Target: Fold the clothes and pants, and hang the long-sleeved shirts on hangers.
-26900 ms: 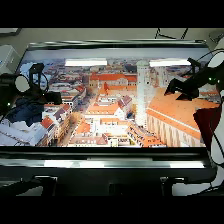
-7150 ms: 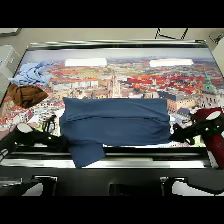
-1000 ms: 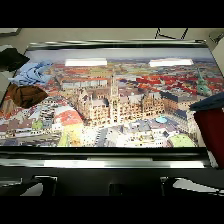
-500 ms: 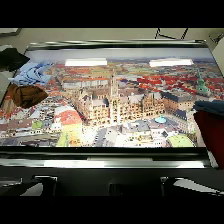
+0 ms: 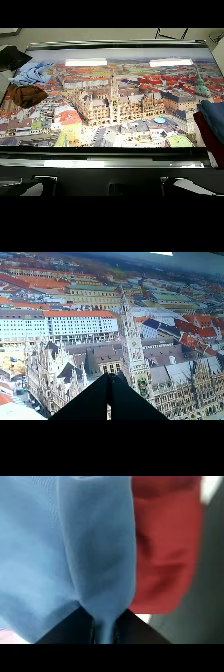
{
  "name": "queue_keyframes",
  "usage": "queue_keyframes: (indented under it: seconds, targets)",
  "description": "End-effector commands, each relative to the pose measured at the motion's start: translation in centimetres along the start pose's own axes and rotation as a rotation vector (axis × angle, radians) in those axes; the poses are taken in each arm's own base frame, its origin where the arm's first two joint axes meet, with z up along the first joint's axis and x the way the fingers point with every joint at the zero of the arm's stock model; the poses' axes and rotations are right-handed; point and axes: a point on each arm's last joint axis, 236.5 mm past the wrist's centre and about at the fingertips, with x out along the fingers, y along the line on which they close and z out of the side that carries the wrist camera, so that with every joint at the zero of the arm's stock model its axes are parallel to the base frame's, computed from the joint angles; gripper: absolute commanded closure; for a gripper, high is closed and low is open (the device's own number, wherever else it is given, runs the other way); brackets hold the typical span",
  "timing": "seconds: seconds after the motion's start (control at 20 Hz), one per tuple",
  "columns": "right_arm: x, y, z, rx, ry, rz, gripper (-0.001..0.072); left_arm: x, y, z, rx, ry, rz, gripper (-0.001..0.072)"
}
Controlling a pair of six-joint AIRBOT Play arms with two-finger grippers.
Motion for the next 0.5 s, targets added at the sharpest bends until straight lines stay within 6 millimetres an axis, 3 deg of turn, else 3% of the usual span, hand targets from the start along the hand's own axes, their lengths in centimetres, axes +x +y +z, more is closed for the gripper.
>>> queue_keyframes:
  seconds: [0.0, 0.2, 0.45]
  targets:
    - [2.8, -2.5, -1.0, 0.021, 0.002, -0.089, 0.0663, 0.0, -0.7, 0.0, -0.008, -0.002, -0.025, 0.0683]
    - [4.9, -3.8, -2.5, 0.037, 0.043, -0.132, 0.0664, 0.2, -1.4, -0.2, -0.001, 0.004, -0.04, 0.0683]
    - [5.9, -5.5, -3.3, 0.062, 0.036, -0.192, 0.0662, 0.4, -2.1, -0.4, 0.006, 0.011, -0.052, 0.0683]
